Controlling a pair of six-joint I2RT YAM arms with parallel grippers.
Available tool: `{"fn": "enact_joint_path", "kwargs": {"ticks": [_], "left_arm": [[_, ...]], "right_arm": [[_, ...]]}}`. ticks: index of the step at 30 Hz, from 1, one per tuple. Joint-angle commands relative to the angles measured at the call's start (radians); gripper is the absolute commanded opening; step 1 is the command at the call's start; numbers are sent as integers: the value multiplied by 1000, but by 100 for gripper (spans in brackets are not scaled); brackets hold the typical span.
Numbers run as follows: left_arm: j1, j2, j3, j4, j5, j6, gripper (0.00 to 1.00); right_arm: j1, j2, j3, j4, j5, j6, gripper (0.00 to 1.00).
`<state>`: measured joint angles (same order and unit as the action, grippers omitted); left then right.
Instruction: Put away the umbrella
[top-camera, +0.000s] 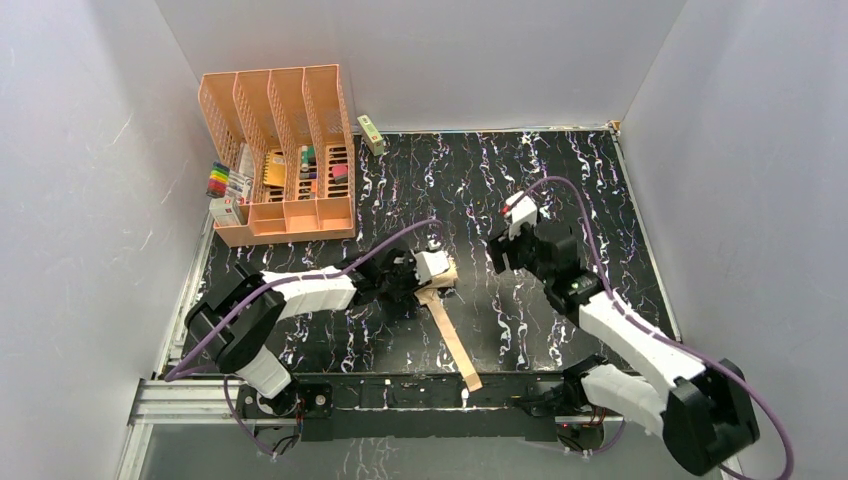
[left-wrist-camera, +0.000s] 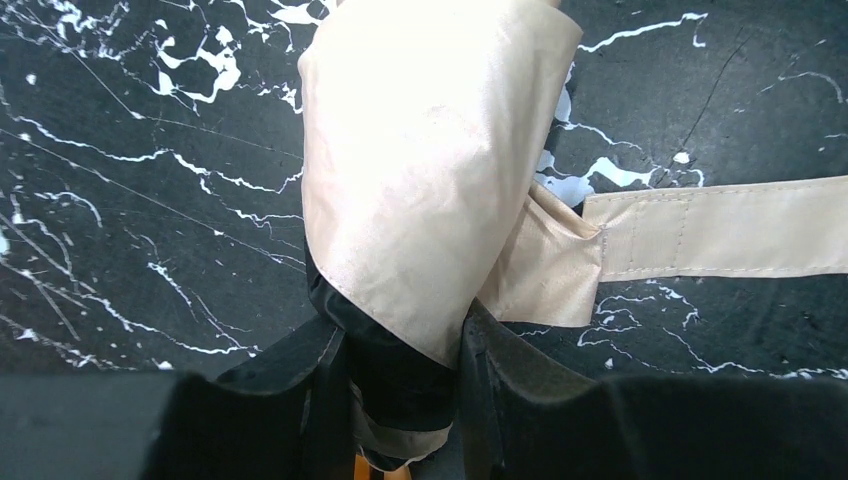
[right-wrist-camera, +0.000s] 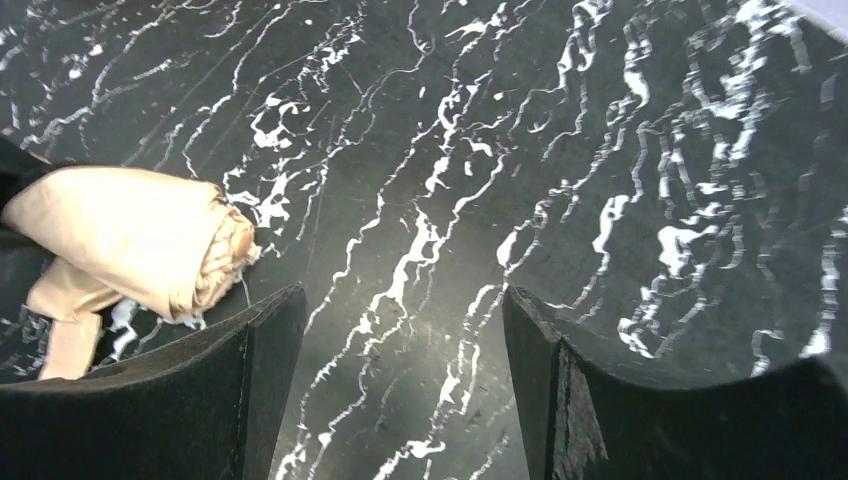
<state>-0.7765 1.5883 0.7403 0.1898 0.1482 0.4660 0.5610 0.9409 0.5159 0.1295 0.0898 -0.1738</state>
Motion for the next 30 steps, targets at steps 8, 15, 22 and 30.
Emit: {"fn": "enact_joint_path", "kwargs": {"ticks": [8,15,22,30], "left_arm": [[-144,18,-141,69,-278,132,0],[-198,24,-187,128,-314,189,0],[-213,28,-199,154,-326,206,0],[-245,29,-218,177,-341,217,0]], "right_arm": [[-85,361,303,-30,-632,-33,84],[-72,557,438,-248,-857,-313,82],[25,651,471,-295,-799,-486,82],[36,764,550,-330,-821,-573,82]]}}
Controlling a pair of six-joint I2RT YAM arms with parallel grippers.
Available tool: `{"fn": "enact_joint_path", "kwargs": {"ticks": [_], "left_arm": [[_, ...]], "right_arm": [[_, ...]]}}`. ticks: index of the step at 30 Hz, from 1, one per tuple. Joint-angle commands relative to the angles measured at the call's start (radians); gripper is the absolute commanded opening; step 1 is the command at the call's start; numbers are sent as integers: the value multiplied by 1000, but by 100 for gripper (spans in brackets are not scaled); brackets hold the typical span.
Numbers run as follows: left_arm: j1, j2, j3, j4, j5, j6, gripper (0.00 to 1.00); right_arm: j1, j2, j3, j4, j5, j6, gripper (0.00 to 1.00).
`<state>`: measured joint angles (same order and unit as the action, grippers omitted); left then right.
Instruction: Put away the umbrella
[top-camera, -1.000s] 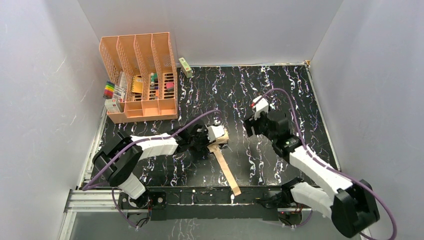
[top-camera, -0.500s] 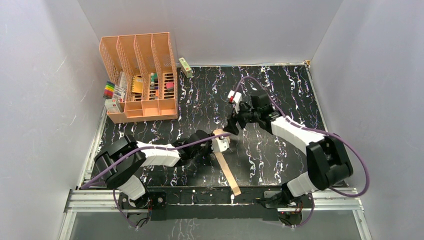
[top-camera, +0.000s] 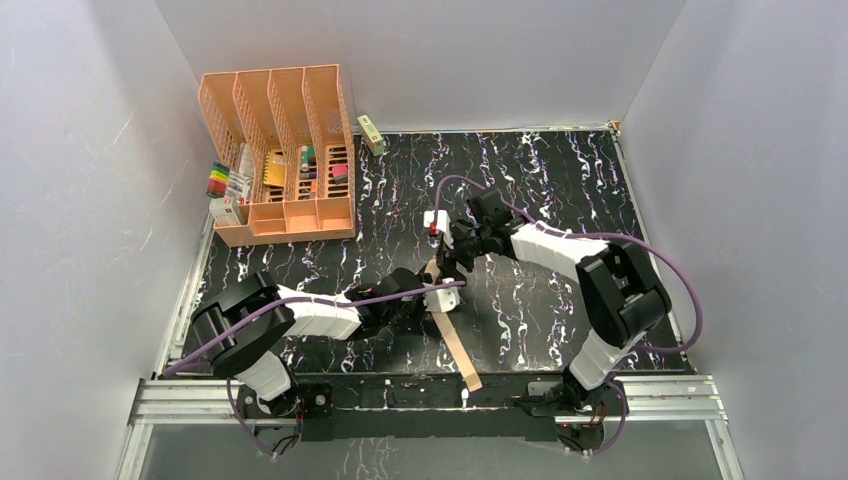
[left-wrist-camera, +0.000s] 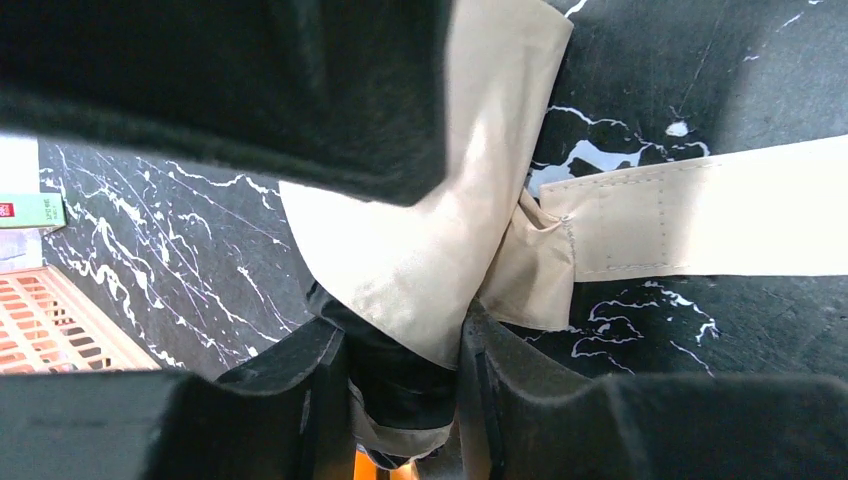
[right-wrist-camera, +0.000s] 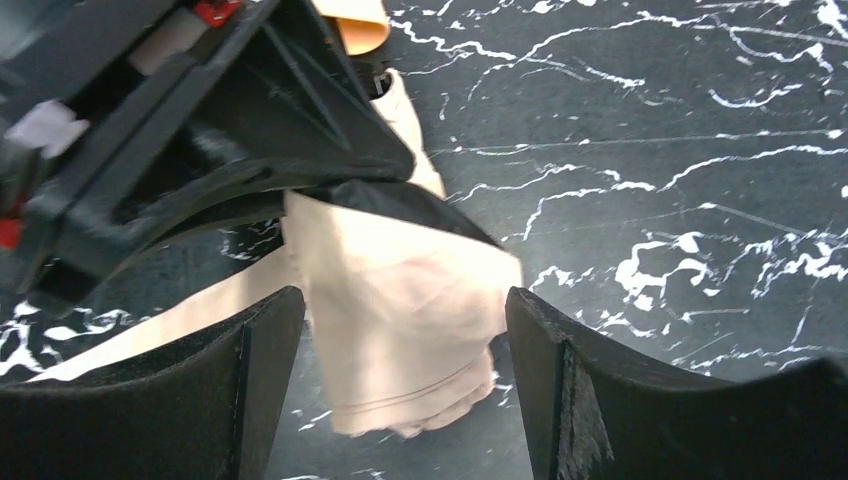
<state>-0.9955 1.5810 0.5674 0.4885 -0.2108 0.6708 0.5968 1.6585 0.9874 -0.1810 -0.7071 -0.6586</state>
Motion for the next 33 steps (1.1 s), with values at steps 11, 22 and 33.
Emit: {"fn": "enact_joint_path", "kwargs": {"ticks": [11,22,33], "left_arm": [[-38,48,-50,-103,13,16,0],[-38,-43,-66,-41,-22,-16,3],[-38,-289,-17,-122,-1,-168,50]], "right_arm": [[9,196,208,-231,16,-178,77],[17,313,243,-346,147,-173,47],[25,269,146,-221,297,-135,16]]}}
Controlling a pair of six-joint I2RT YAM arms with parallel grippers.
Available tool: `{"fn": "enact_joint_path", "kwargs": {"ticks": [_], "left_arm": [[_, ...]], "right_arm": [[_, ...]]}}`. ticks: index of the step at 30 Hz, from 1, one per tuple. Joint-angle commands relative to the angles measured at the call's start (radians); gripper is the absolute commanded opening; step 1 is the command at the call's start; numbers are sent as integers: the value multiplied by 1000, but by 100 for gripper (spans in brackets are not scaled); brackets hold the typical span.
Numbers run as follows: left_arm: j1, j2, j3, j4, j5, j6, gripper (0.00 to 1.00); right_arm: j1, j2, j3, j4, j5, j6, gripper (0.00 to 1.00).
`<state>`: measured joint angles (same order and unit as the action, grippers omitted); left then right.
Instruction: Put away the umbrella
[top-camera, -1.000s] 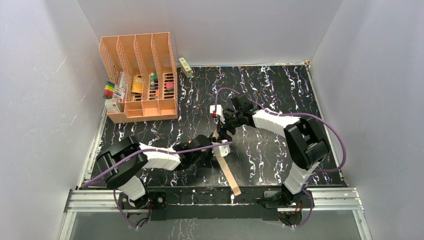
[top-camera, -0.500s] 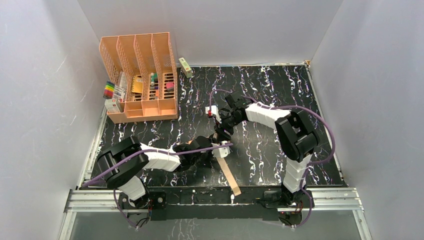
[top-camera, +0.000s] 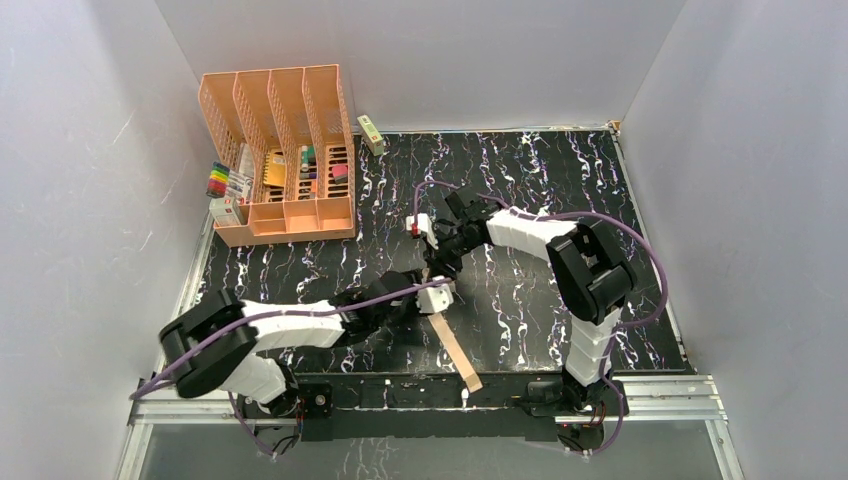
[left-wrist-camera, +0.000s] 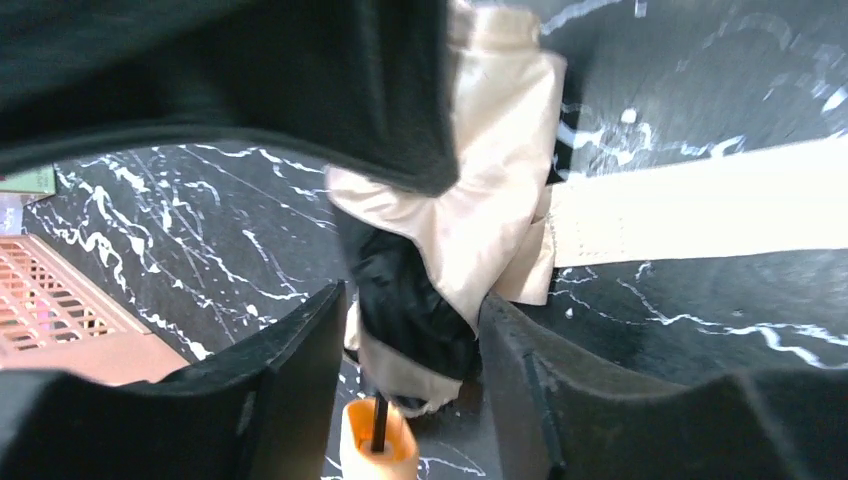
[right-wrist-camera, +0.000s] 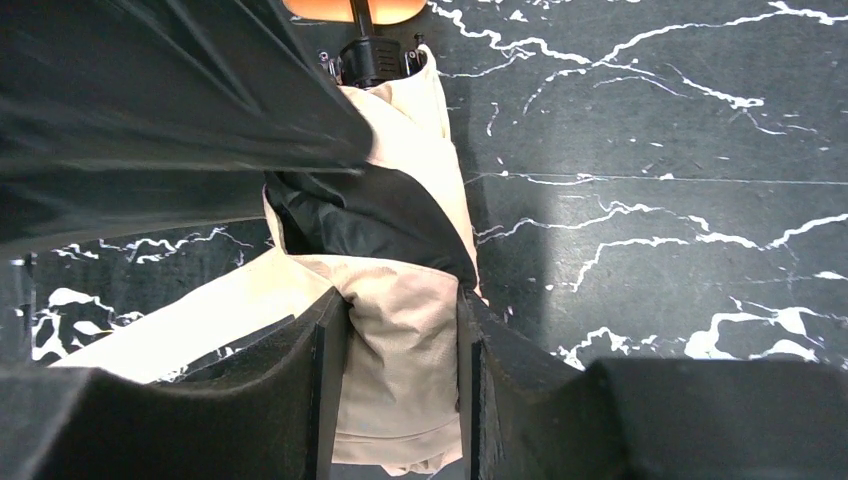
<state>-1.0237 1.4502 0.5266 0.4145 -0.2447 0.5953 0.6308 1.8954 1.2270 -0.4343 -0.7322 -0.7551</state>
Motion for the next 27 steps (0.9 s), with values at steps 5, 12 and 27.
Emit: {"fn": "enact_joint_path", "kwargs": {"ticks": [5,12,27], "left_arm": [[-10,-379,35,-182,48,-243,56],[-4,-659,11,-360,-62,-507,56],[265,-643,68,-357,60,-705,67]], "right_arm": [[10,-5,-142,87,371,4,13],[41,-108,-296,285,467,38,11],[272,-229,-655,757,764,-58,14]]}}
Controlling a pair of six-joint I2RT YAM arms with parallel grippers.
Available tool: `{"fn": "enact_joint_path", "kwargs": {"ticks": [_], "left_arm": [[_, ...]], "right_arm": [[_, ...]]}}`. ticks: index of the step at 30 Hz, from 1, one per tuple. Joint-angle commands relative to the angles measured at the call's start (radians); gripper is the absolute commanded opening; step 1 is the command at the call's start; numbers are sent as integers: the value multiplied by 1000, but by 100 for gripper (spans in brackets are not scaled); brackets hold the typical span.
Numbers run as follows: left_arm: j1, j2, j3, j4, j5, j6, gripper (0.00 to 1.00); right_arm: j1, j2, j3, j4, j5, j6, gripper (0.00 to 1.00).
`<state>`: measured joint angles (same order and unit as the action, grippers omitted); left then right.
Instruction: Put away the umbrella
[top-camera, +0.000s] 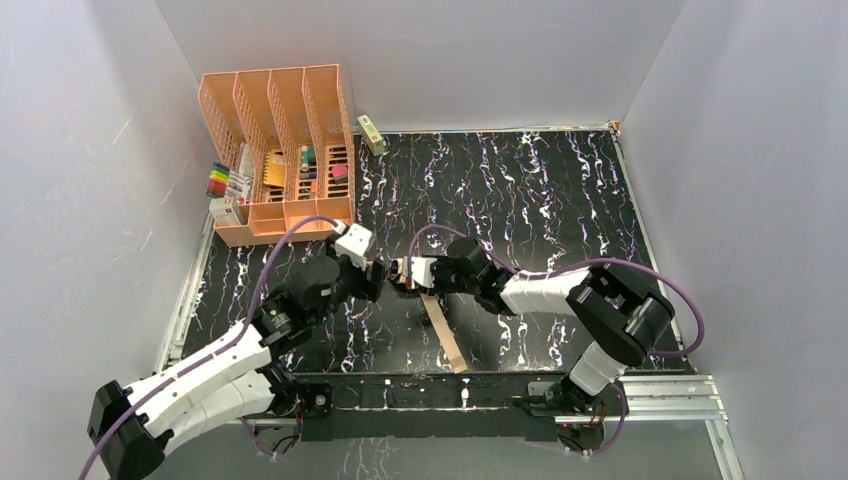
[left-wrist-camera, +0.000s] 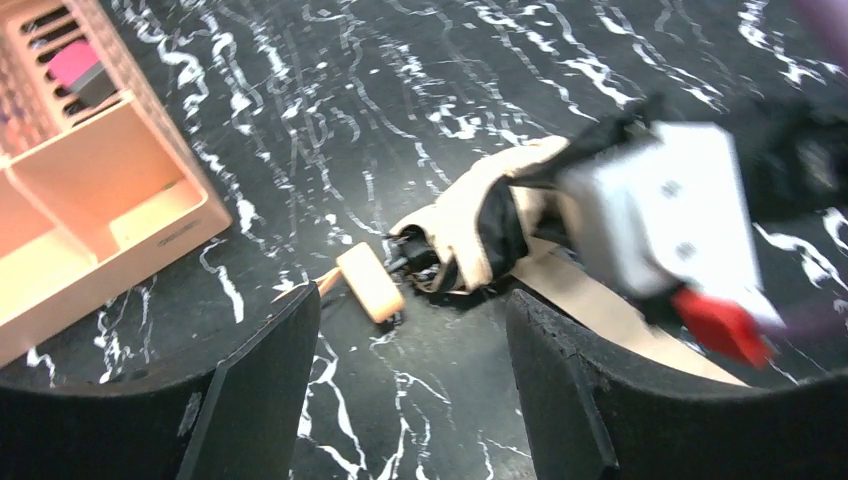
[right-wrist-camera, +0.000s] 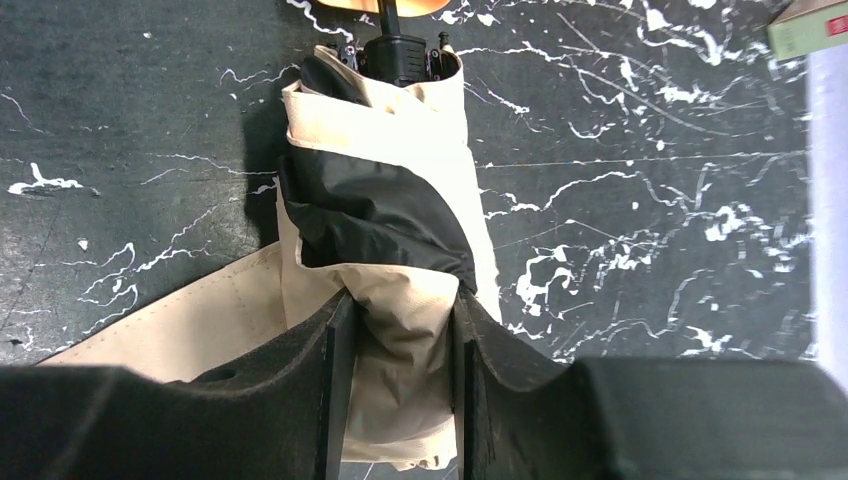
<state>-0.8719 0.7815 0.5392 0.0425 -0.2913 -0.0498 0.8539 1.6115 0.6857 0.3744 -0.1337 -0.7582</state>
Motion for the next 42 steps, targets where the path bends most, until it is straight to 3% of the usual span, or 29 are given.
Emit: {"fn": "enact_joint_path", "kwargs": {"ticks": [1,12,19,23,32,42], "left_arm": [[142,48,66,16,141,-58,67],[305,366,233,-7,576,81,72],[328,562,335,-110,681,220,72],[338,607,347,-125,751,259,73],[340,745,395,-161,903,321,75],[346,889,487,-252,1034,349,87]], "right_arm": [[59,55,-124,-41,172,-72,15],[159,59,-213,77,279,-136,18],[204,74,-309,274,375,-210,23],[222,93,-320,293,377,-206,24],[273,122,-371,431,439,-350,21],[292,104,-367,401,405,-357,18]]}}
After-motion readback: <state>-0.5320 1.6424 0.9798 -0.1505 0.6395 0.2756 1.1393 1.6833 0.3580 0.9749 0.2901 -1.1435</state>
